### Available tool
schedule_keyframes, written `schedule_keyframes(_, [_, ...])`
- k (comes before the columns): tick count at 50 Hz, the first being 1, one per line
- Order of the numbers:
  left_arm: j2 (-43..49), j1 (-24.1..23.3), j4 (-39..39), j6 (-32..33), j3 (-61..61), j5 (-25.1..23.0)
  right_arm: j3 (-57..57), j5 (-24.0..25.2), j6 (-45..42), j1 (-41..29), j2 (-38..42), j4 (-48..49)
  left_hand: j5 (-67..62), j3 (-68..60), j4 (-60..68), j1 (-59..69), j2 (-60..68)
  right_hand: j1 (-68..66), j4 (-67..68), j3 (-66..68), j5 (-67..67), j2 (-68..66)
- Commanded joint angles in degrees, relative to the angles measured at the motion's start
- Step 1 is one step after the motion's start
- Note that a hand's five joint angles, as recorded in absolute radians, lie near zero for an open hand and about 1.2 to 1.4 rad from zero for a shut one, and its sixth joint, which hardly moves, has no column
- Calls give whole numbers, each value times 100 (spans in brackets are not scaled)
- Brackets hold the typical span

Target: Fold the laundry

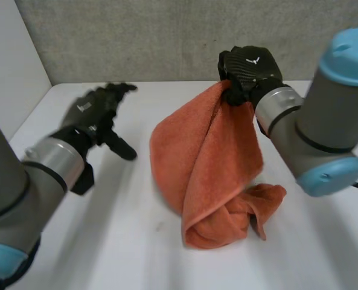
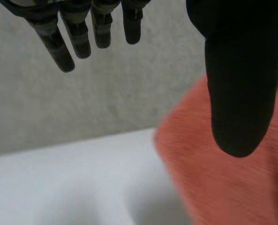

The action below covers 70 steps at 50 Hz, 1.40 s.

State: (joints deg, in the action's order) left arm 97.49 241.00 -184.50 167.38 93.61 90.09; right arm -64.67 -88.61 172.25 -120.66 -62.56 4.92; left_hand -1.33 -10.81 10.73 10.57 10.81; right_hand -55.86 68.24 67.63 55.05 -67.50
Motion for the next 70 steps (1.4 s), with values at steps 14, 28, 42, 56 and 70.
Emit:
schedule_keyframes(14, [1580, -924, 353, -1164, -475, 8, 139, -956, -446, 95, 728, 808, -797, -849, 857, 872, 849, -2414, 1176, 1237, 1495, -1250])
schedule_keyframes(28, [2643, -1574, 626, -1884, -1108, 35, -195, -886, -420, 701, 684, 817, -982, -1034, 1042, 1057, 1034, -2414, 1176, 1237, 1495, -1250])
schedule_keyframes(42, [3128, -1618, -40, -1735, -1591, 1263, -836, -553, -358, 1106, 272, 817, -6867, -6919, 6927, 6943, 6919, -2414, 1176, 1237, 1495, -1250])
schedule_keyframes(56, [379, -924, -525, -813, -1196, 1406, -925, 343, -428, 1238, -1563, -499, -6867, -6919, 6927, 6943, 6919, -2414, 1176, 1237, 1495, -1250])
schedule_keyframes(70, [-751, -353, -561, -522, -880, 862, -670, 837, -411, 1546, -2366, -861, -6867, -6919, 6927, 6943, 6919, -2414, 1176, 1237, 1495, -1250])
